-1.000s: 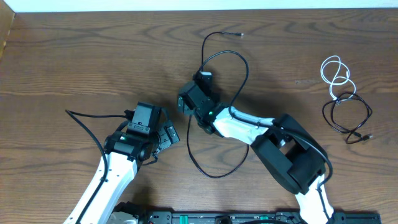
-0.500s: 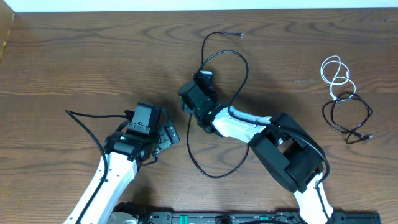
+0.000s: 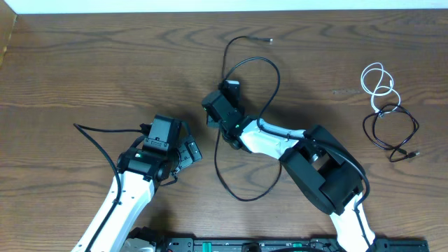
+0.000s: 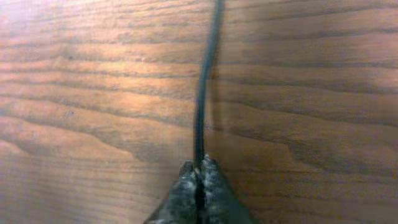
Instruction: Untangle cables
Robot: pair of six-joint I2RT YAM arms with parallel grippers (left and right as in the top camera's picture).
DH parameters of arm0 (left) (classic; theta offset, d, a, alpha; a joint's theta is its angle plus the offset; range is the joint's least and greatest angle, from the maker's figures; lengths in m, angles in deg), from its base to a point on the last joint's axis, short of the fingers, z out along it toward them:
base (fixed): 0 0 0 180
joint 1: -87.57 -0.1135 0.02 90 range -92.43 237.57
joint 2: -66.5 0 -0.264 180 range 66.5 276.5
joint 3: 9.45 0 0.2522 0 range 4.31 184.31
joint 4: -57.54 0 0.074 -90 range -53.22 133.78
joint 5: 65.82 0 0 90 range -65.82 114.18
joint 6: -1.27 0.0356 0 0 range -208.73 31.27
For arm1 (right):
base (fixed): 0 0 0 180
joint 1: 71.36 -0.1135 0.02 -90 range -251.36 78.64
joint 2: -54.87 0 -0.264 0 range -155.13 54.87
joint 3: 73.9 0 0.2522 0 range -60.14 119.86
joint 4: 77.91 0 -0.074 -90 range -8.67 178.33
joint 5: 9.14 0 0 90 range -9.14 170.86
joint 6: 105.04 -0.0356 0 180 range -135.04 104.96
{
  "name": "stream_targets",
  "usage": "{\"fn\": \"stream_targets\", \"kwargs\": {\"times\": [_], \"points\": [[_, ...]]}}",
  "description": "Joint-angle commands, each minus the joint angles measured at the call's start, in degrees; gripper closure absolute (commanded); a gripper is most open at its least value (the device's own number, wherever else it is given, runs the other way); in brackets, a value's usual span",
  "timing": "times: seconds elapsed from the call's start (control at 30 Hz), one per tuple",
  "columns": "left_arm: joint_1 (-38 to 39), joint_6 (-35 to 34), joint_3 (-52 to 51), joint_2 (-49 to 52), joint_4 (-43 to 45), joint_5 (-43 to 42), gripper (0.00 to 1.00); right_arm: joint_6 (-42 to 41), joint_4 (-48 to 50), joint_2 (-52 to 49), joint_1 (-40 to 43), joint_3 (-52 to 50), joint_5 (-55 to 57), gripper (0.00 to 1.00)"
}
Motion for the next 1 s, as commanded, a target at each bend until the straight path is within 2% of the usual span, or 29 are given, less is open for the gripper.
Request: {"fn": "stream_targets", "kwargs": {"times": [0.0, 0.17, 0.3, 0.43, 0.63, 0.7, 0.77, 0.87, 0.97], "points": [[0.07, -0.28, 0.55, -0.31, -0.17, 0.17, 0.02, 0.33, -2.16, -2.51, 0.04, -1.84, -4.61, 0.99], [0.07, -0.28, 0.55, -0.31, -0.17, 0.17, 0.02, 6.6, -6.27, 4.02, 0.02, -1.84, -6.08, 0.99], [0.07, -0.28, 0.55, -0.31, -0.17, 0.17, 0.02, 8.63, -11.23, 10.47, 0.0, -1.84, -8.15, 0.99], [0.07, -0.31, 0.55, -0.28, -0.17, 0.17, 0.02, 9.29, -13.77, 16.96, 0.46, -1.84, -13.75, 0.99], [0.07, -0.31, 0.55, -0.31, -0.17, 0.17, 0.02, 9.38, -11.69, 26.21, 3.3, -1.84, -26.8, 0.99], [0.07, -0.28, 0.55, -0.31, -0.17, 0.17, 0.02, 11.56, -9.77, 28.96, 4.59, -1.84, -31.23, 0.99], [0.07, -0.28, 0.55, -0.31, -0.17, 0.2, 0.02, 14.69, -3.08, 31.78, 6.43, -1.84, -39.12, 0.99], [0.07, -0.31, 0.55, -0.31, -0.17, 0.17, 0.02, 14.45, 8.33, 33.81, 9.05, -1.84, -47.95, 0.99], [0.07, -0.28, 0.55, -0.28, -0.17, 0.17, 0.02, 12.44, 18.03, 34.73, 11.63, -1.84, -49.75, 0.99]]}}
